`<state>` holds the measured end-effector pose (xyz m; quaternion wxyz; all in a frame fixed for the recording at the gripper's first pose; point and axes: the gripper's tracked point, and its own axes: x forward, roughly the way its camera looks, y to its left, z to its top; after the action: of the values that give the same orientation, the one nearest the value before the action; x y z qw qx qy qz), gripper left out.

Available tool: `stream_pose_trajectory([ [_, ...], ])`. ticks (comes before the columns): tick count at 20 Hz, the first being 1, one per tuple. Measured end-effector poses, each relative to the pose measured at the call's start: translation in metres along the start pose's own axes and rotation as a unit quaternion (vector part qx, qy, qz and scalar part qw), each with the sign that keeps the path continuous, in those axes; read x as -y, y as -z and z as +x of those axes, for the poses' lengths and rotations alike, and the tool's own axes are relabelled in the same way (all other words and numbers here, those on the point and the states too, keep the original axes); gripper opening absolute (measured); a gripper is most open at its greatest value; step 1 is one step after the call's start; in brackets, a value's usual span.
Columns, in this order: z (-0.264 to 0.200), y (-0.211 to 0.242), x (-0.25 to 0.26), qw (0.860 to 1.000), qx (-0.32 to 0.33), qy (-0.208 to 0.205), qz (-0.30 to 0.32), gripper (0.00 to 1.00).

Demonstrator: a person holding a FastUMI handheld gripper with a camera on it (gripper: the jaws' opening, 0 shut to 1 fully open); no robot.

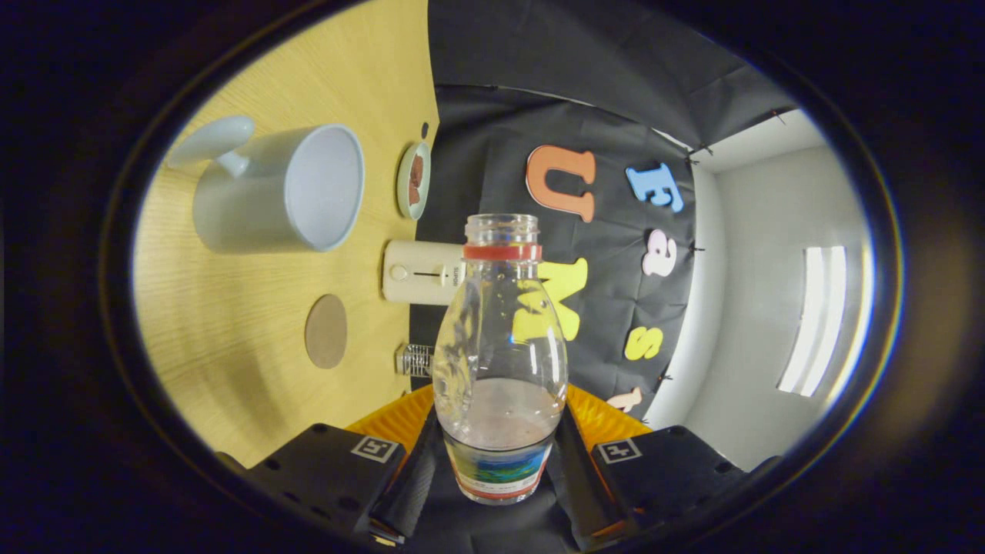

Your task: Take the bottle from table, then pour the juice into the cup, finally place the bottle on the coaster

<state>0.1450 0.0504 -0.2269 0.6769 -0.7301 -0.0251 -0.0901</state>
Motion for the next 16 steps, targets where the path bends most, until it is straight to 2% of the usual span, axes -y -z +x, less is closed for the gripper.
stream_pose_trajectory([
  [5,-0.0014,-0.0053,0.0066,1.000,-0.001,0.009,-0.024,0.79],
  [16,-0.0061,-0.0055,-0.0005,0.999,0.005,0.003,-0.042,0.79],
])
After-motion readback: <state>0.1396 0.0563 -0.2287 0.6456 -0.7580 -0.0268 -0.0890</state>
